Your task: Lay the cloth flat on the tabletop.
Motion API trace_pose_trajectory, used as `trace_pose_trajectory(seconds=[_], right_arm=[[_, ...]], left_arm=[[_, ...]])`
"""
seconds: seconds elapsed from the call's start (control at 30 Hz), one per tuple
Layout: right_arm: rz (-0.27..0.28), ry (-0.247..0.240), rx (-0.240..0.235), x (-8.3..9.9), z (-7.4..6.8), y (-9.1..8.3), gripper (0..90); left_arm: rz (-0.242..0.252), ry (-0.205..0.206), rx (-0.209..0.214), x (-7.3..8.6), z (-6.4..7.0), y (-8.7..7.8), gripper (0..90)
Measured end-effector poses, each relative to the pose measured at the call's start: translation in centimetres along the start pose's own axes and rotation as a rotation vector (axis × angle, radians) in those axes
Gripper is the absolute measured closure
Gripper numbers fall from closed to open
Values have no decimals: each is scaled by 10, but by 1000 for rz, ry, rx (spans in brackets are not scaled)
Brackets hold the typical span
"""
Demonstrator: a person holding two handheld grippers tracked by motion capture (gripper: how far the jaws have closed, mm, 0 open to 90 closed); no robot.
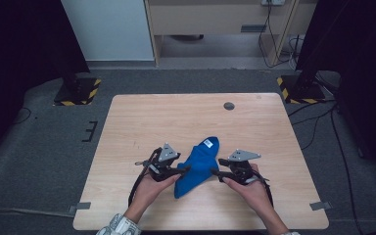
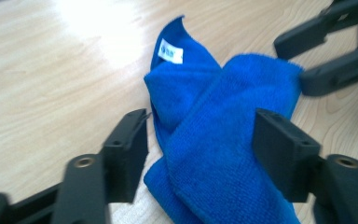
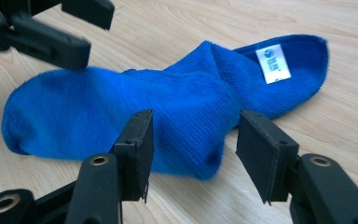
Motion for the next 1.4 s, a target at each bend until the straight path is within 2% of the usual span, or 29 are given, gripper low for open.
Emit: trace_pose_trajectory(seconds=[0.03, 0.1, 0.13, 0.17, 0.23, 0.33, 0.4, 0.43, 0.5, 0.53, 0.57, 0.63, 0.67, 0.7, 0.77, 0.8, 0.83, 0.9, 0.93, 0.97, 1.13, 1.17, 1.27, 1.37, 1.4], right_arm=[[-14, -21, -11, 2, -2, 3, 618], [-32, -43, -21, 4, -5, 3, 760], [-32, -43, -21, 4, -5, 3, 760], [-63, -61, -34, 9, -7, 3, 846], [-80, -57, -41, 12, -9, 2, 858], [-123, -80, -35, 22, -9, 1, 893], [-138, -84, -22, 25, -6, 0, 874], [-120, -67, -22, 23, -4, -2, 813], [-94, -62, -14, 19, -1, -4, 742], [-94, -62, -14, 19, -1, -4, 742], [-72, -46, -7, 14, 1, -3, 618], [-52, -42, 4, 8, 5, 0, 543], [-52, -42, 4, 8, 5, 0, 543], [-39, -34, 12, 3, 8, 6, 476], [-44, -28, 24, 2, 11, 14, 489], [-52, -25, 27, 3, 11, 16, 563], [-60, -43, 21, 5, 11, 19, 687], [-74, -59, 13, 8, 8, 19, 822], [-74, -59, 13, 8, 8, 19, 822], [-89, -63, 1, 11, 6, 14, 862], [-105, -46, -14, 18, 7, -10, 839], [-112, -45, -8, 22, 9, -13, 825], [-147, -33, -12, 33, 14, -14, 720], [-148, -15, -30, 33, 14, -11, 609], [-148, -15, -30, 33, 14, -11, 609]], left_arm=[[12, 9, -6, -4, -1, -2, 393], [12, 5, -12, -6, -3, -2, 406], [12, 5, -12, -6, -3, -2, 412], [-2, -3, -26, -5, -6, 2, 420], [-12, 5, -33, -4, -7, 6, 421], [-35, 21, -49, -4, -13, 15, 416], [-45, 18, -60, -3, -18, 23, 414], [-70, 11, -67, 2, -22, 27, 416], [-85, 19, -69, 7, -25, 26, 433], [-85, 19, -69, 7, -25, 26, 442], [-85, 24, -86, 9, -29, 21, 450], [-69, -7, -84, 9, -34, 17, 464], [-69, -7, -84, 9, -34, 17, 469], [-53, -29, -86, 7, -37, 15, 473], [-40, -43, -80, 5, -38, 13, 478], [-34, -46, -78, 4, -38, 12, 479], [-32, -47, -78, 4, -39, 12, 480], [-30, -45, -81, 3, -39, 11, 482], [-30, -45, -81, 3, -39, 11, 482], [-33, -40, -87, 3, -39, 11, 482], [-35, -38, -92, 2, -37, 12, 489], [-44, -47, -81, 3, -34, 15, 488], [-66, -31, -69, 6, -28, 23, 480], [-95, -11, -72, 11, -24, 30, 467], [-95, -11, -72, 11, -24, 30, 469]])
Point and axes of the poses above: each handheld gripper's, and its own axes: y roughly forward along the jaws, x roughly out of its underside, z roughly to its right, the point moved 10 cm from there along y, roughly forward along the jaws, and after that the axes turned 2 degrees about -y, right-handed, at the moved point
